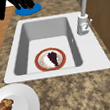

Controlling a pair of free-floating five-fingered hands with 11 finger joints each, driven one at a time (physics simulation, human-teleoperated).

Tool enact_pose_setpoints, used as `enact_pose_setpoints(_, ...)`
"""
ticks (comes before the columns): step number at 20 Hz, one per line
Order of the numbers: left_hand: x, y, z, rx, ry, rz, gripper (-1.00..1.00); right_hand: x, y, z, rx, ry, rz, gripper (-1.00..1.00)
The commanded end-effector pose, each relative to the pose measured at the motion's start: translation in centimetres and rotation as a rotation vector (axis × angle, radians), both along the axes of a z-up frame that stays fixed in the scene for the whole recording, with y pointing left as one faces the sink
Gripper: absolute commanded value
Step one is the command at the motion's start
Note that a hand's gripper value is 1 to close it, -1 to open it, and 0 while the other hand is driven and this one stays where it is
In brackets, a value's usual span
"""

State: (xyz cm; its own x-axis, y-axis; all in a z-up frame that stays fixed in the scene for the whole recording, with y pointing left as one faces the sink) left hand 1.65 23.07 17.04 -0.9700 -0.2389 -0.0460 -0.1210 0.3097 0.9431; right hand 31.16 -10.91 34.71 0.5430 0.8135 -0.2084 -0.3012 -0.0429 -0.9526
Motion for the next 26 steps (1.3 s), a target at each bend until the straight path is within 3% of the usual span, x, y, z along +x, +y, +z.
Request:
enact_pose_setpoints(1, 0.0, 0.0, 0.0, 0.0, 0.0, 0.0, 0.0, 0.3, 0.0, 0.5, 0.02, -0.104, 0.082, -1.0)
enact_pose_setpoints(4, 0.0, 0.0, 0.0, 0.0, 0.0, 0.0, 0.0, 0.4, -0.1, 1.1, 0.035, -0.134, 0.139, -1.0)
enact_pose_setpoints(13, 0.0, 0.0, 0.0, 0.0, 0.0, 0.0, 0.0, 0.5, 0.1, 1.2, 0.073, -0.1, 0.373, -1.0)
enact_pose_setpoints(16, 0.0, 0.0, 0.0, 0.0, 0.0, 0.0, 0.0, 0.5, 1.3, 1.2, 0.106, -0.102, 0.381, -1.0)
enact_pose_setpoints(19, 0.0, 0.0, 0.0, 0.0, 0.0, 0.0, 0.0, 0.5, 1.4, 1.5, 0.113, -0.13, 0.427, -1.0)
enact_pose_setpoints(26, 0.0, 0.0, 0.0, 0.0, 0.0, 0.0, 0.0, 0.8, 0.5, 3.4, 0.151, -0.179, 0.597, -1.0)
